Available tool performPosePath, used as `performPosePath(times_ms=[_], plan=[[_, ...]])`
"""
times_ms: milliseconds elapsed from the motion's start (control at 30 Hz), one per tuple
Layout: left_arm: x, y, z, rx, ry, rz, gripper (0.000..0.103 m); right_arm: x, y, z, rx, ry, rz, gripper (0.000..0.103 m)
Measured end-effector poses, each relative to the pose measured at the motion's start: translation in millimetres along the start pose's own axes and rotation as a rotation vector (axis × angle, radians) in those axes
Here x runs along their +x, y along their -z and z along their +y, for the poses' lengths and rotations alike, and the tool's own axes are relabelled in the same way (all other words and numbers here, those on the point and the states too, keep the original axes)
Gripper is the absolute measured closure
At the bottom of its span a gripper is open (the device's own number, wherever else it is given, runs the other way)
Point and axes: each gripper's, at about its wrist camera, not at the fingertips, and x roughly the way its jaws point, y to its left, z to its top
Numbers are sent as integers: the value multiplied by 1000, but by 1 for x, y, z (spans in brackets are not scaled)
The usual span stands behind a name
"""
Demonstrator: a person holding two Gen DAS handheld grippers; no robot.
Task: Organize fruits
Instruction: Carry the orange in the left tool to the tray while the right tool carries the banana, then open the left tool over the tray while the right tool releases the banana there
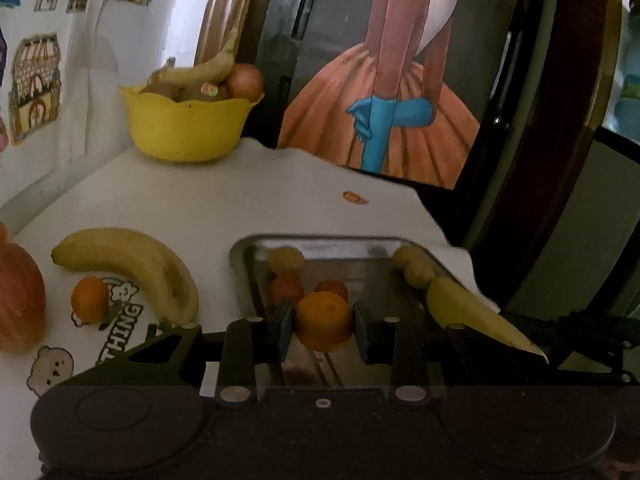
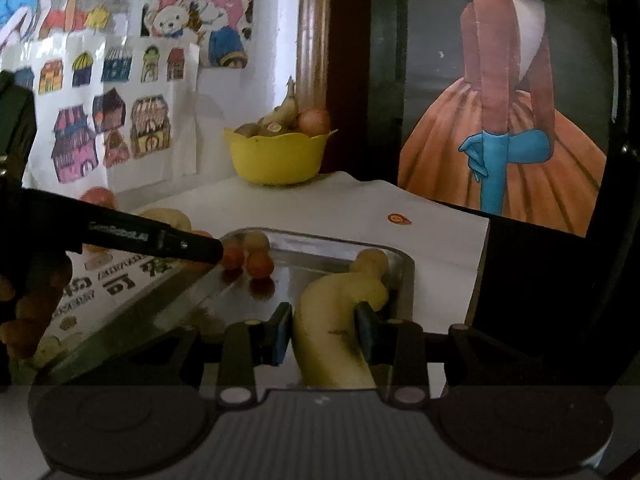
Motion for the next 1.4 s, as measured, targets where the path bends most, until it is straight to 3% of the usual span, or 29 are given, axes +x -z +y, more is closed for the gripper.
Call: performPosePath(times_ms=[200, 400, 500, 733, 967, 1067, 1333, 1400], plan=[[10, 5, 3, -2, -19, 44, 69, 5, 6, 6, -16, -9, 29, 65], [13, 5, 4, -1, -26, 54, 69, 2, 7, 11, -35, 14, 2, 65], [13, 6, 4, -2, -28, 47, 69, 0, 7, 12, -37, 21, -9, 62], [10, 8, 4, -5, -16, 33, 62, -6, 9, 14, -35, 41, -38, 43], [3, 9, 2, 6, -2, -10, 45, -12, 11, 15, -30, 60, -67, 25], [-2, 8, 4, -9, -18, -42, 24, -16, 12, 16, -27, 70, -81, 19], [-13, 5, 11, -54, -21, -97, 12, -25, 15, 16, 15, 80, -101, 2], [-17, 5, 12, -58, -15, -120, 3, -27, 16, 17, 26, 84, -98, 0]])
